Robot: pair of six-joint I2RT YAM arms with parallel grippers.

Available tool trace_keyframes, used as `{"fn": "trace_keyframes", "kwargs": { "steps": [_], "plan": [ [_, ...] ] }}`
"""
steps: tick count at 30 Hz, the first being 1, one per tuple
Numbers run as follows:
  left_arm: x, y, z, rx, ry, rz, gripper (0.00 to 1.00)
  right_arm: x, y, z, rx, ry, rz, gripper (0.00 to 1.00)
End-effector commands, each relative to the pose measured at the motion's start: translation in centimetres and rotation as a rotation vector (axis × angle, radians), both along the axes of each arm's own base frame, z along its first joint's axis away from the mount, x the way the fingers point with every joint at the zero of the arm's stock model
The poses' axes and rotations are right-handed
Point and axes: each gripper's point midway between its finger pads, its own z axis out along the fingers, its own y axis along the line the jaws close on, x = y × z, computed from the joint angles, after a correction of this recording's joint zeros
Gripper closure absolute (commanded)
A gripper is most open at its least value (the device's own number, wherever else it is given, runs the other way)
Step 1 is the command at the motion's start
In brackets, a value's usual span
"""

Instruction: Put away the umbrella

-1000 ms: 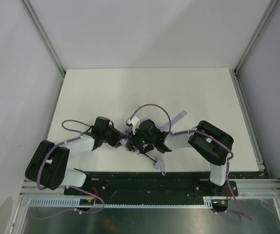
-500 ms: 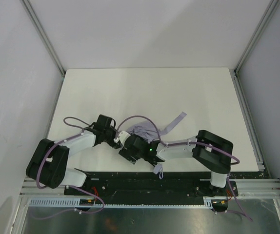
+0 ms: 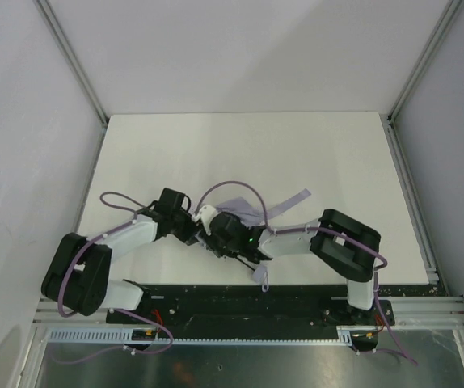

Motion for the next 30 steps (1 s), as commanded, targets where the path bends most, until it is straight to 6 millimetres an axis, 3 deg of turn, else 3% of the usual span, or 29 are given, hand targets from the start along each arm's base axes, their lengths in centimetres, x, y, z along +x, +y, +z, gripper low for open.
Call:
{"fn": "trace_keyframes", "kwargs": {
  "steps": [1,4,6,9,12,19,26,30],
  "plan": [
    [-0.7,1.6,0.9,0.066,-0.043,-0.024,0.48,-8.4,-6.9,-10.3,-0.066,0.622,0.021,1.00],
    [1.3,1.9,3.3,0.037,-0.169,-0.012,0.12,-9.8,-7.3,-10.8,-0.011,0.776,0.024,1.00],
    [2.2,2.2,4.8,0.017,-0.239,-0.009,0.04,-10.3,-7.5,-11.2,0.011,0.850,0.013,1.00],
    [2.7,2.8,6.8,-0.011,-0.325,-0.003,0.01,-10.1,-7.7,-11.4,0.051,0.932,-0.016,1.00],
    [1.8,2.9,7.5,-0.055,-0.352,-0.001,0.01,-9.6,-7.6,-11.2,0.112,1.006,-0.054,1.00],
    [-2.4,1.9,4.5,-0.211,-0.194,0.070,0.01,-8.0,-7.4,-10.8,0.193,1.058,-0.107,1.00],
    [0.3,1.7,6.0,-0.175,-0.276,0.038,0.01,-7.6,-7.0,-10.6,0.219,1.055,-0.107,1.00],
    [0.2,1.5,6.0,-0.170,-0.276,0.023,0.01,-7.4,-7.1,-10.7,0.225,1.052,-0.112,1.00]
  ]
}}
